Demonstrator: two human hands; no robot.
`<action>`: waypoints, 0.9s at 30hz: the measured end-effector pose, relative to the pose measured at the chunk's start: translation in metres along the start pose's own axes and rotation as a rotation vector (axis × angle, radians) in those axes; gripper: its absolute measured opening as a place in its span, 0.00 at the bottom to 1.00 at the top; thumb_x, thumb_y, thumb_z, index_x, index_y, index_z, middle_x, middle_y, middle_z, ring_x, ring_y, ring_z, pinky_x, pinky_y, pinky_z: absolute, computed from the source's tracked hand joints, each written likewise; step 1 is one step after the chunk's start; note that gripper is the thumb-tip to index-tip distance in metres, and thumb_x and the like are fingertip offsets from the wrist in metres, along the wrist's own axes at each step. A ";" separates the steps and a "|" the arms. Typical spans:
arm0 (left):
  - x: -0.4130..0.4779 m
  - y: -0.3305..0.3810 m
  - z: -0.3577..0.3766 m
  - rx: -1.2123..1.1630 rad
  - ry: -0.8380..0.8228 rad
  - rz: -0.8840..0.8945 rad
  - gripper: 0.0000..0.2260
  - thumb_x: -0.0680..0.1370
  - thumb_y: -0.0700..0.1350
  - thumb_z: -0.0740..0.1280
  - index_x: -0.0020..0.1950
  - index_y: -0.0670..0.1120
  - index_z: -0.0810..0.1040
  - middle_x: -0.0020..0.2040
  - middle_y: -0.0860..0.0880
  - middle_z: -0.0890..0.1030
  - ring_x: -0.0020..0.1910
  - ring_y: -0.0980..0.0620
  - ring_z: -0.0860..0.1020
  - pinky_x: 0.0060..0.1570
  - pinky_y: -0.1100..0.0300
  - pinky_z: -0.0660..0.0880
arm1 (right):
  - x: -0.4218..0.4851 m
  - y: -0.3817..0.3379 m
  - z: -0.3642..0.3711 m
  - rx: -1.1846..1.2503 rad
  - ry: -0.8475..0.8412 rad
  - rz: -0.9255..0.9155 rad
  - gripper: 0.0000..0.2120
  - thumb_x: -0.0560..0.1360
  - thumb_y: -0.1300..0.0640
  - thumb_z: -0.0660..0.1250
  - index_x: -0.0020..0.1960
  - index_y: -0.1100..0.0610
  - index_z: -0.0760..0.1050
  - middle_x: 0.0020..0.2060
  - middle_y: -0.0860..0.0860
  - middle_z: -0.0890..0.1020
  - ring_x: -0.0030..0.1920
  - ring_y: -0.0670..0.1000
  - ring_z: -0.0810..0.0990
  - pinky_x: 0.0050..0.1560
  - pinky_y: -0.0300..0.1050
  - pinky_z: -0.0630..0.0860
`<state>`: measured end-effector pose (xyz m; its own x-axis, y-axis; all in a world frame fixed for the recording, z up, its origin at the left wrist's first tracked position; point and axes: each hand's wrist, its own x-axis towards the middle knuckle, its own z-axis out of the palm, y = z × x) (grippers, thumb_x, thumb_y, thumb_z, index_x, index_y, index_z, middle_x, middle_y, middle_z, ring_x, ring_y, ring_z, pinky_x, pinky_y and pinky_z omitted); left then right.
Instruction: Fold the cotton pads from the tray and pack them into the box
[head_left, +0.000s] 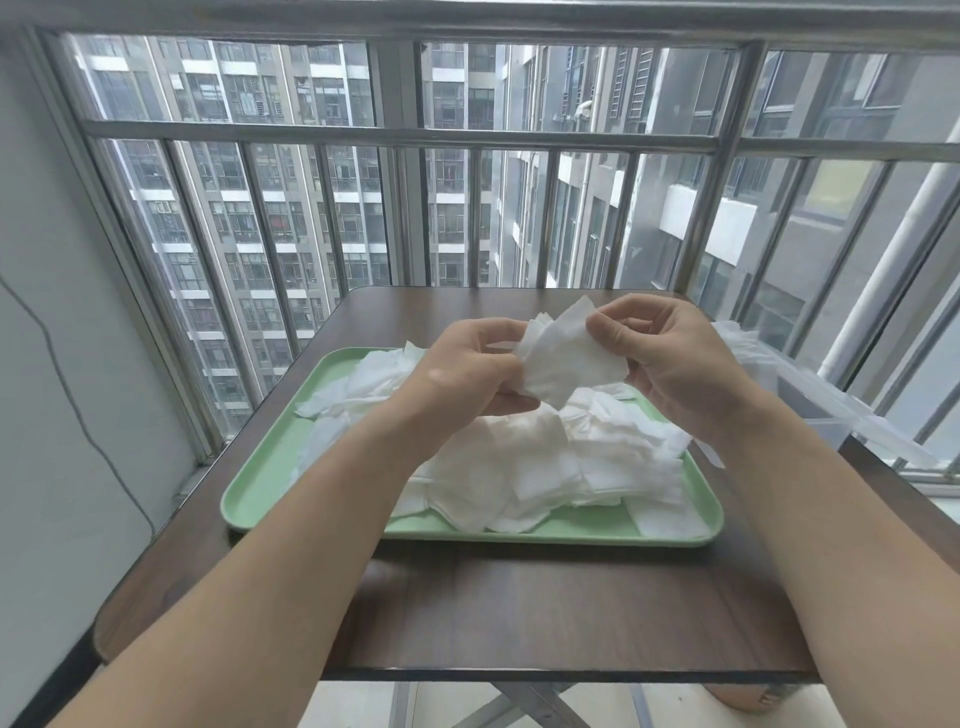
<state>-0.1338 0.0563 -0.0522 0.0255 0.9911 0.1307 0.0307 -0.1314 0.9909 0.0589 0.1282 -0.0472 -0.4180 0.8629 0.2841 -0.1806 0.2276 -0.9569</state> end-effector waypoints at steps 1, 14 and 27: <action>0.000 0.000 -0.001 0.001 0.005 -0.001 0.19 0.76 0.27 0.59 0.53 0.46 0.83 0.45 0.44 0.86 0.44 0.47 0.84 0.42 0.59 0.82 | 0.000 -0.001 -0.001 0.022 0.019 0.002 0.05 0.69 0.59 0.72 0.42 0.60 0.82 0.38 0.58 0.84 0.39 0.54 0.83 0.43 0.46 0.82; 0.001 0.005 -0.003 -0.200 -0.034 -0.075 0.18 0.76 0.29 0.55 0.51 0.40 0.84 0.45 0.39 0.84 0.40 0.45 0.84 0.44 0.55 0.84 | -0.005 -0.004 0.003 -0.092 -0.016 0.058 0.17 0.64 0.61 0.76 0.51 0.62 0.79 0.46 0.61 0.85 0.43 0.56 0.84 0.43 0.48 0.81; 0.000 -0.005 -0.001 0.001 -0.003 0.016 0.09 0.79 0.35 0.70 0.58 0.43 0.82 0.48 0.44 0.85 0.44 0.49 0.85 0.44 0.60 0.81 | -0.001 0.000 0.001 -0.072 0.174 -0.061 0.26 0.67 0.55 0.75 0.59 0.68 0.76 0.48 0.61 0.82 0.48 0.58 0.82 0.51 0.57 0.78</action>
<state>-0.1350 0.0565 -0.0567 0.0286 0.9889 0.1460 0.0317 -0.1468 0.9886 0.0580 0.1272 -0.0477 -0.2472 0.9100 0.3327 -0.1342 0.3079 -0.9419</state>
